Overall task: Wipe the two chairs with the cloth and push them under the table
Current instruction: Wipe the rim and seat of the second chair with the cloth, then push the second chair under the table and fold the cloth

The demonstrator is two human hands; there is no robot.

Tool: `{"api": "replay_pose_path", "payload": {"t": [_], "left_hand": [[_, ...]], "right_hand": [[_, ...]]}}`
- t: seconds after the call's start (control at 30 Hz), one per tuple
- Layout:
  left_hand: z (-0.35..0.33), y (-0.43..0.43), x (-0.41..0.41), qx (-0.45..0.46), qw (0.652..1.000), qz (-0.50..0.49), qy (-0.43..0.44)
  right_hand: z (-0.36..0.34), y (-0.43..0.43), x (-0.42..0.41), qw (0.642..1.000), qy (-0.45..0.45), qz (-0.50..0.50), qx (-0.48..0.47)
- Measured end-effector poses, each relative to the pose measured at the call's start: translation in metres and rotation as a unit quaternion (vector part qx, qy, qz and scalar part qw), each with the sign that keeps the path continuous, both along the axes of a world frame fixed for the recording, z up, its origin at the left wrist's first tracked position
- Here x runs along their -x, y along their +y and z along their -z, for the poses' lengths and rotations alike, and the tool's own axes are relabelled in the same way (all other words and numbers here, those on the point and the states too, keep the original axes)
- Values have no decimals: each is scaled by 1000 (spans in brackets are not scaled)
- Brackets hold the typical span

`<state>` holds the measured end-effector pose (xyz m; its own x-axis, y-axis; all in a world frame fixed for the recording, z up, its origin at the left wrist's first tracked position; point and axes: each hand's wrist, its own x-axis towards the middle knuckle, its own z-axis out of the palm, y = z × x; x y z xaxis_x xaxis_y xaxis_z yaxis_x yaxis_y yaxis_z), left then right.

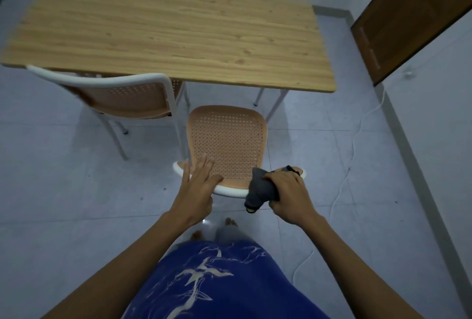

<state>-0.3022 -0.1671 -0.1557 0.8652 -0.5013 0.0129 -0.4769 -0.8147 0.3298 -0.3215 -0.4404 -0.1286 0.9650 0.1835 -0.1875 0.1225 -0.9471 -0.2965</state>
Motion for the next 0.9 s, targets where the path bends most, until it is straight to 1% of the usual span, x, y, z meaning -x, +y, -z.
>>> {"api": "replay_pose_path", "payload": {"t": [0.07, 0.13, 0.27, 0.4, 0.57, 0.67, 0.83, 0.9], "left_hand": [[2, -3, -6, -14, 1000, 18, 9], [5, -2, -11, 0, 999, 29, 18], [12, 6, -23, 64, 997, 42, 15], [11, 4, -45, 81, 996, 38, 25], [-4, -6, -91, 42, 996, 29, 72], [-13, -9, -126, 10, 996, 22, 91], [-28, -15, -187, -39, 996, 7, 74], [-29, -18, -208, -36, 997, 1, 73]], "right_hand": [[0, 13, -8, 999, 12, 0, 43], [4, 24, -11, 997, 6, 7, 71], [16, 22, -15, 997, -49, 20, 64], [20, 18, -35, 996, -78, 23, 48], [20, 12, -80, 996, -72, 24, 47], [19, 14, -113, 995, -71, 25, 70], [9, 15, -175, 992, -60, 23, 106], [6, 13, -198, 993, -50, 21, 100]]}}
